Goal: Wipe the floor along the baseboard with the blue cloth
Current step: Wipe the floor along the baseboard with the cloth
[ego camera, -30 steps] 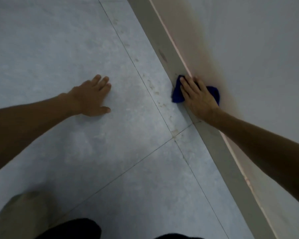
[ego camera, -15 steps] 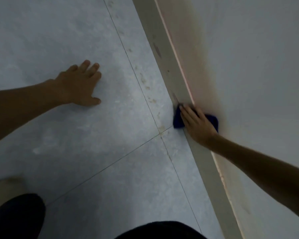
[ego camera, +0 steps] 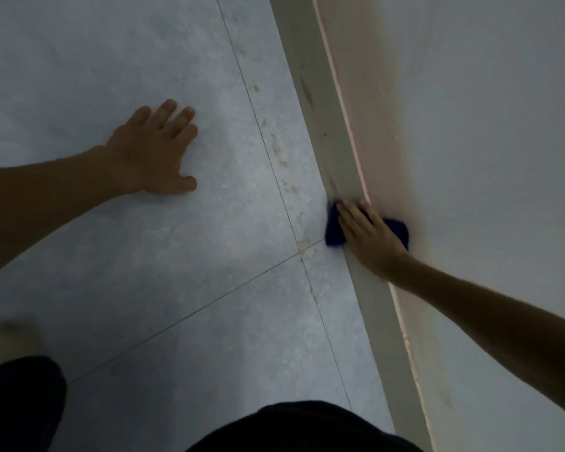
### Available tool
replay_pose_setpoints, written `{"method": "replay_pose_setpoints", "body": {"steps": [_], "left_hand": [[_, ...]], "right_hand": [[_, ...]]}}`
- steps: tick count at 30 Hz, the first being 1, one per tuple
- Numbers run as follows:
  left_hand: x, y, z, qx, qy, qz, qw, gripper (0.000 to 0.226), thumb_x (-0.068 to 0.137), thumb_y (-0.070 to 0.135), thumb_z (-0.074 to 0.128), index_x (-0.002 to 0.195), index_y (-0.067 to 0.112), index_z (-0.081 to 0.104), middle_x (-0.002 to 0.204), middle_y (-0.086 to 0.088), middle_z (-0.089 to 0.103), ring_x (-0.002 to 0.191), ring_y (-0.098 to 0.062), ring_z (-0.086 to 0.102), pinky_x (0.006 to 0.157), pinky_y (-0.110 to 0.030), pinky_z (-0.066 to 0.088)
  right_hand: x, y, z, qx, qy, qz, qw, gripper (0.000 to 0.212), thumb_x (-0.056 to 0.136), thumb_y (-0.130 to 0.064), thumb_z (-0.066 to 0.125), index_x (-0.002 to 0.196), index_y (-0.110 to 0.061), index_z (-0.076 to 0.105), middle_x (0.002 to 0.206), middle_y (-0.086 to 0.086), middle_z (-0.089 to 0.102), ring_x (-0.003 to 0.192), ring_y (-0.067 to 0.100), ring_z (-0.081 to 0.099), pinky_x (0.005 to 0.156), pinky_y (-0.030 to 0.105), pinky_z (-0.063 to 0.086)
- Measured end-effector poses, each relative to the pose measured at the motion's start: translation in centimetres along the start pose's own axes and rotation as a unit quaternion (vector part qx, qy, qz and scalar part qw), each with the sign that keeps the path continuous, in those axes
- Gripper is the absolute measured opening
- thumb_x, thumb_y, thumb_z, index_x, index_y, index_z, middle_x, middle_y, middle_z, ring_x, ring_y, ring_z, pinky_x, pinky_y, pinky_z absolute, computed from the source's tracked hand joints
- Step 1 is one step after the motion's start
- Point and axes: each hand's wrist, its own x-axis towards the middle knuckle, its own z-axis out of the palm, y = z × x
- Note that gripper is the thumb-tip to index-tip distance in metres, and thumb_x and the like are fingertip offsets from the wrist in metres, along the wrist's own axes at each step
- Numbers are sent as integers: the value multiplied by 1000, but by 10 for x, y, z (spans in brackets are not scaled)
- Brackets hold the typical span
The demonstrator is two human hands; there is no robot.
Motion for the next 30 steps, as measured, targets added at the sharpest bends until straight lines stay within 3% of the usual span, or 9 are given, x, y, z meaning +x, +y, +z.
{"method": "replay_pose_setpoints", "body": {"steps": [4,6,9,11,14,16,19,25,30], "left_hand": [[-1,1,0,-15,6,-1,1000,100,90,67,52,162,13,7,171,-5,-11,158,-27,-11,128,-46,2],[-5,0,4,-15,14,-6,1000,100,90,68,50,162,14,7,171,-5,-11,158,-26,-11,128,-46,1],[-3,1,2,-16,20,-1,1000,100,89,68,49,162,14,7,171,-5,-12,158,-27,-12,128,-45,0],[-2,2,0,-17,17,-8,1000,100,89,69,49,162,14,6,171,-4,-12,158,-26,-12,128,-45,-1],[-2,2,1,-21,10,-10,1000,101,89,69,50,162,15,6,171,-4,-12,158,-25,-12,128,-45,0],[-1,2,0,-17,9,-8,1000,101,89,68,51,162,16,6,171,-4,-11,158,-25,-11,128,-45,2],[-1,2,-3,-2,5,-4,1000,100,89,68,51,162,15,7,171,-5,-10,158,-26,-9,128,-44,4],[-6,1,-6,2,10,-1,1000,99,90,69,49,162,14,8,171,-7,-9,158,-27,-8,127,-42,4],[-3,1,-2,-1,10,-7,1000,100,89,69,47,163,16,5,171,-4,-13,158,-23,-11,128,-41,2]], "right_hand": [[18,3,-7,-31,1,37,999,70,100,-14,50,156,8,16,166,29,4,155,45,-1,126,58,-3],[-26,-17,13,-27,-21,-8,999,68,99,-11,53,153,13,19,165,32,7,154,48,1,126,59,1],[-87,-35,25,-12,-120,-85,989,64,94,-13,65,145,15,39,161,32,24,152,48,16,125,59,10],[-70,-29,18,-13,-91,-67,994,62,95,-15,62,145,13,40,161,31,24,152,46,17,125,58,10],[7,-8,-3,-24,-17,-7,1000,66,101,-18,50,154,10,23,165,30,8,155,45,1,126,58,0],[59,9,-21,-31,9,49,998,67,101,-19,50,156,4,21,168,25,7,156,42,-2,126,57,-2],[72,11,-28,-34,2,70,997,70,100,-16,52,158,2,17,168,22,5,156,41,-4,126,57,0],[-19,-11,11,-1,-93,-22,995,72,98,-15,58,152,13,19,165,31,10,154,46,2,125,60,3],[68,11,-26,-53,-29,44,997,72,102,-18,46,157,7,7,166,29,-5,154,44,-8,124,59,-8]]}}
